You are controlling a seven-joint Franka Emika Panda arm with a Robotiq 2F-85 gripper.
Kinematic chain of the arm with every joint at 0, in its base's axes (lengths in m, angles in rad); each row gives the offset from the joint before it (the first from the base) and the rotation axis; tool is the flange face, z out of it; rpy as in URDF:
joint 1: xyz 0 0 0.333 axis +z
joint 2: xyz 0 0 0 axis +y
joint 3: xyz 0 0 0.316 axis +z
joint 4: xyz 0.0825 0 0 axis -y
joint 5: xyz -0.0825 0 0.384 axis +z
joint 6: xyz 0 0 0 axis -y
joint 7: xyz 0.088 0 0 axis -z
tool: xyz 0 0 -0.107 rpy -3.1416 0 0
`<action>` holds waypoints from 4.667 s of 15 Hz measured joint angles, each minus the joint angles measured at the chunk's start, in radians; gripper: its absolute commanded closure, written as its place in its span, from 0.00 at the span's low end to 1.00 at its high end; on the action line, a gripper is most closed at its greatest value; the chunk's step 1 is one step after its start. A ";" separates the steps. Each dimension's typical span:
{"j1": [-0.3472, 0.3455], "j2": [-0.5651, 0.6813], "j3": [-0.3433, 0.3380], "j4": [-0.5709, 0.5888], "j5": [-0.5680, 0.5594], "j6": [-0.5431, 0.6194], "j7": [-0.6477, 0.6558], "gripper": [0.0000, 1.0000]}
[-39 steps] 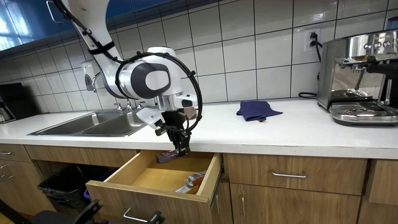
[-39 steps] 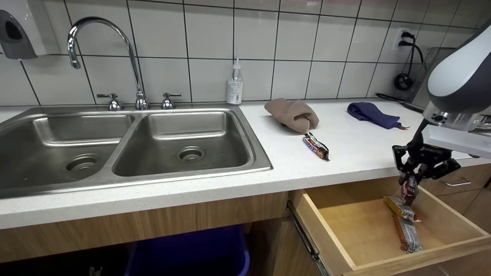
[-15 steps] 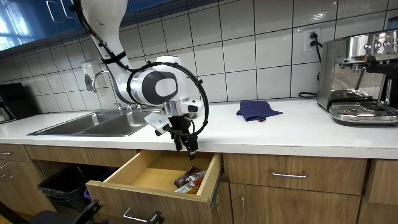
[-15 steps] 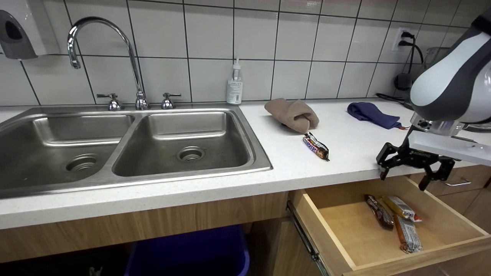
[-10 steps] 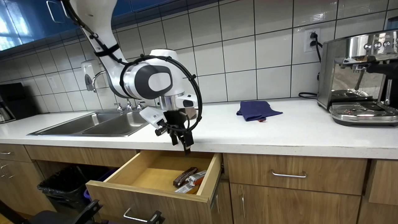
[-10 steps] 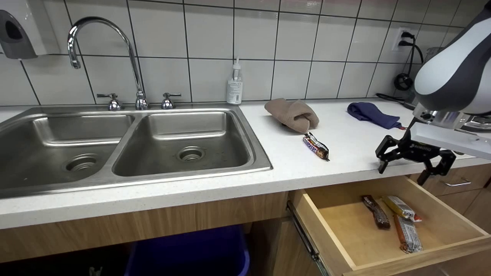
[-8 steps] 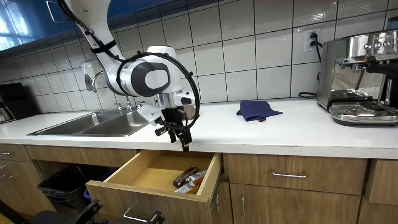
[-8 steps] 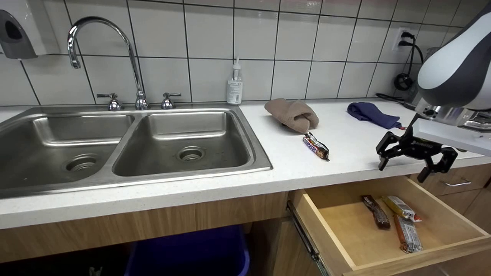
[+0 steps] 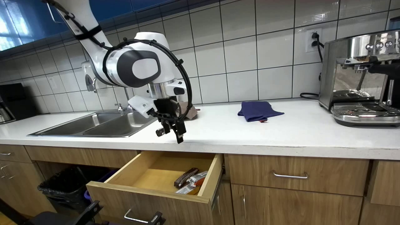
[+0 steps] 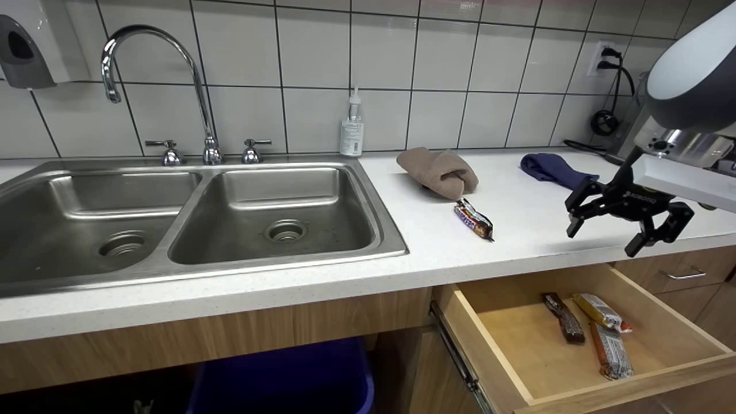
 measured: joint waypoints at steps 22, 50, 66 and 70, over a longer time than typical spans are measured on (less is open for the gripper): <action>0.083 0.072 0.075 0.195 -0.041 -0.103 -0.028 0.00; 0.112 0.406 0.074 0.616 -0.227 -0.329 -0.029 0.32; 0.126 0.410 0.074 0.632 -0.232 -0.329 -0.032 0.95; 0.126 0.406 0.074 0.631 -0.232 -0.328 -0.036 0.95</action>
